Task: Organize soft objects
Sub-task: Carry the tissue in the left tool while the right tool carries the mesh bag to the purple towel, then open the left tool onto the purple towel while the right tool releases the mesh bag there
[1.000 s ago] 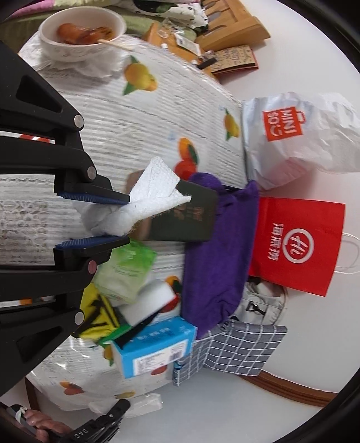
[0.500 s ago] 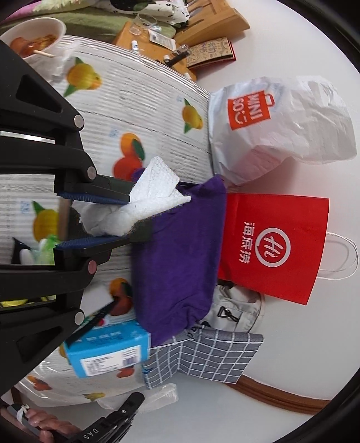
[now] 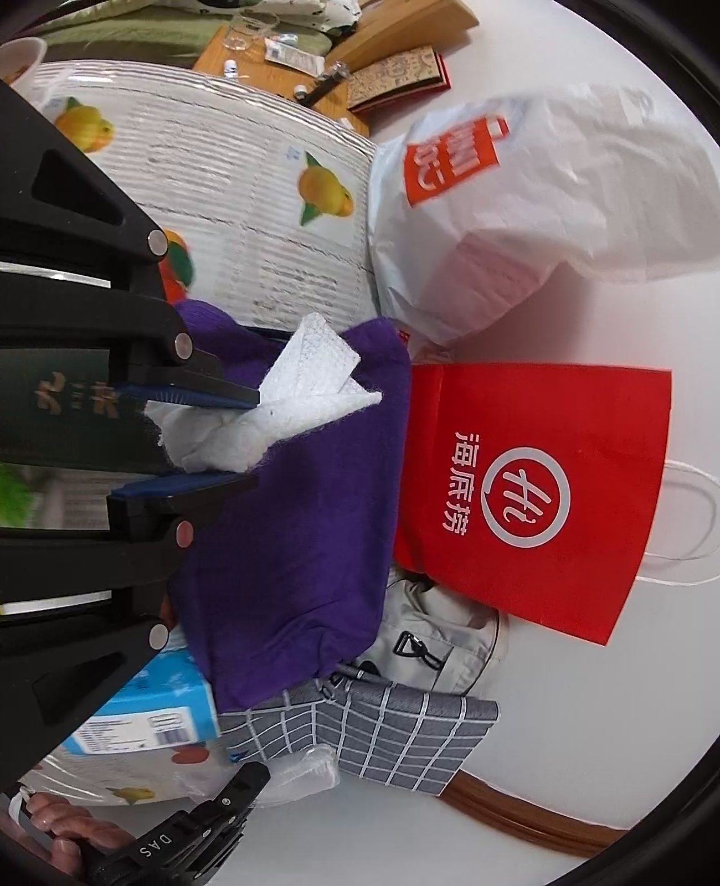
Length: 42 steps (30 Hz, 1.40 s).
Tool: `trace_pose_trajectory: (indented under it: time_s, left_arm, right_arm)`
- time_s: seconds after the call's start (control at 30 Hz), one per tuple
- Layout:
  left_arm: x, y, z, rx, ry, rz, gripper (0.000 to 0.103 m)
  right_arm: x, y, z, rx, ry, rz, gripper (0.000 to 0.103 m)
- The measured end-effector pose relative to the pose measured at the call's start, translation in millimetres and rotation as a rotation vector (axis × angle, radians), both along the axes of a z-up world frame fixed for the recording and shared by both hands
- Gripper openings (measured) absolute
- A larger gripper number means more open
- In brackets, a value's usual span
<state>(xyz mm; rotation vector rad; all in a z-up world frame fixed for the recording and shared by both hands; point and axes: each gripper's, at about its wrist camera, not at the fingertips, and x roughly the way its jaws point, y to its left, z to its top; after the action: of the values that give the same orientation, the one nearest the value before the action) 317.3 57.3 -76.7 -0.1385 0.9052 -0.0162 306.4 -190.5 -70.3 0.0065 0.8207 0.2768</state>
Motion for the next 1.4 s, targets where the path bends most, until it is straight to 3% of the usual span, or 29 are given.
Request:
trace_pose_trajectory:
  time_s: [0.5, 0.67, 0.77, 0.83, 0.97, 1.33, 1.4]
  left_arm:
    - [93, -8, -25, 0.024, 0.059, -0.012, 0.021]
    - [117, -1, -45, -0.023, 0.081, -0.004, 0.021]
    - [127, -3, -52, -0.004, 0.102, -0.009, 0.021]
    - [130, -5, -58, 0.027, 0.099, -0.024, 0.021]
    - [137, 1, -73, -0.016, 0.148, -0.026, 0.021]
    - [147, 7, -89, -0.078, 0.182, -0.037, 0.023]
    - [148, 6, -90, -0.078, 0.193, -0.038, 0.026]
  right_arm:
    - [90, 19, -34, -0.023, 0.06, 0.037, 0.006]
    - [118, 20, -60, -0.008, 0.124, 0.037, 0.008]
    - [131, 22, -80, 0.001, 0.184, 0.046, 0.008]
    - [134, 22, -90, 0.012, 0.204, 0.053, 0.008]
    - [140, 26, -112, -0.018, 0.274, 0.07, 0.009]
    - [145, 15, -121, 0.04, 0.326, 0.049, 0.01]
    - [144, 14, -121, 0.047, 0.327, 0.048, 0.018]
